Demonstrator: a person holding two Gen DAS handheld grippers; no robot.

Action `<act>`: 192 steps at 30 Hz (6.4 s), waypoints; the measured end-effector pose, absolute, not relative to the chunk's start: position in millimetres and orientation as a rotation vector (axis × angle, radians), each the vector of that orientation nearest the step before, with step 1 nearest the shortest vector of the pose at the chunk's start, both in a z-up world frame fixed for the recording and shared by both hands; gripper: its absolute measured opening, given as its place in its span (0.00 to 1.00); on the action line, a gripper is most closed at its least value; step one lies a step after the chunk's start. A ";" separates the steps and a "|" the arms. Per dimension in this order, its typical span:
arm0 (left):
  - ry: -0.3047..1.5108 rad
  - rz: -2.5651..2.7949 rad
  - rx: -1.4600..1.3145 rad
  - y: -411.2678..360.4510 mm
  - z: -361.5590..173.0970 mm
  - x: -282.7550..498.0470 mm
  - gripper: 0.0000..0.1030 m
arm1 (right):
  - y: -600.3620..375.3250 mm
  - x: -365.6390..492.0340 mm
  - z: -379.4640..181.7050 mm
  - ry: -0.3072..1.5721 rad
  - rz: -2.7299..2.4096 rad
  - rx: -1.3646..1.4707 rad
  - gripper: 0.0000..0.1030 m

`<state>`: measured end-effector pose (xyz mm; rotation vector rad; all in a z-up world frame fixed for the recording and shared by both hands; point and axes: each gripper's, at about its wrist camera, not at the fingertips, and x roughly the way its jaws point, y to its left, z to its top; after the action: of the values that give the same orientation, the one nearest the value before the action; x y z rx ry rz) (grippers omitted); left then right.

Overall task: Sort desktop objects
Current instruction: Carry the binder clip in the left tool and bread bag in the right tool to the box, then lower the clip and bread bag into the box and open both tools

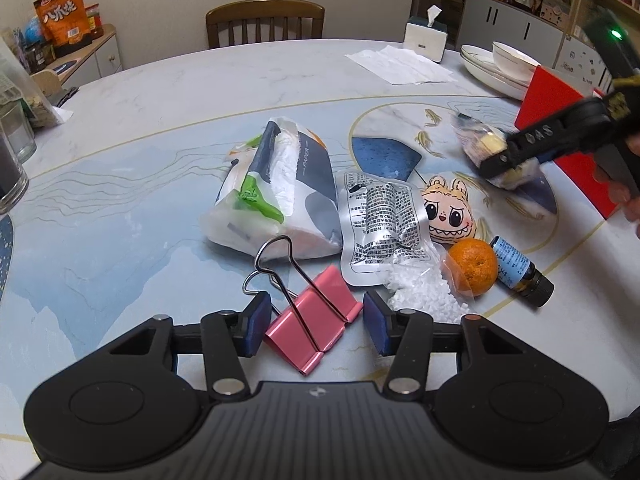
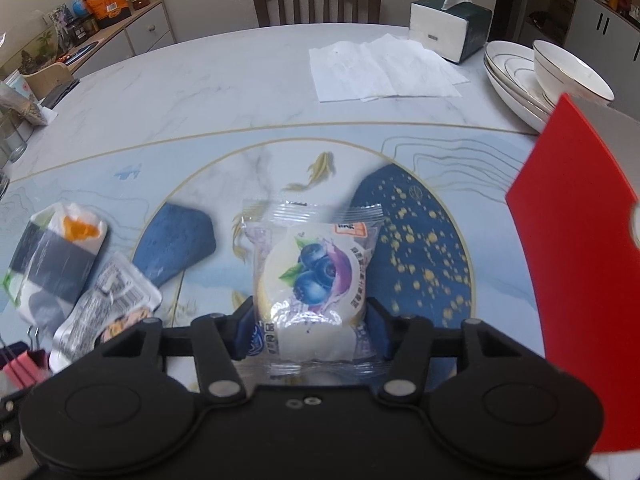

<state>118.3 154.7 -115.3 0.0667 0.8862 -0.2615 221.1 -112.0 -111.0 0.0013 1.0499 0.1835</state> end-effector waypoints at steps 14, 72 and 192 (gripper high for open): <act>0.883 -0.224 0.027 154.7 -108.8 105.5 0.47 | -132.7 174.4 -94.1 1.054 0.230 0.032 0.51; 0.720 -0.447 0.079 -70.8 0.9 123.1 0.47 | -367.0 141.1 8.9 0.855 0.242 0.059 0.51; 0.774 -0.720 0.190 -231.4 9.4 183.4 0.72 | -428.3 173.9 21.6 0.817 0.284 0.039 0.95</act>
<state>183.4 -231.4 9.4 0.1898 0.7739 -0.7196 173.9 -428.3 21.6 0.0393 0.8167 0.2837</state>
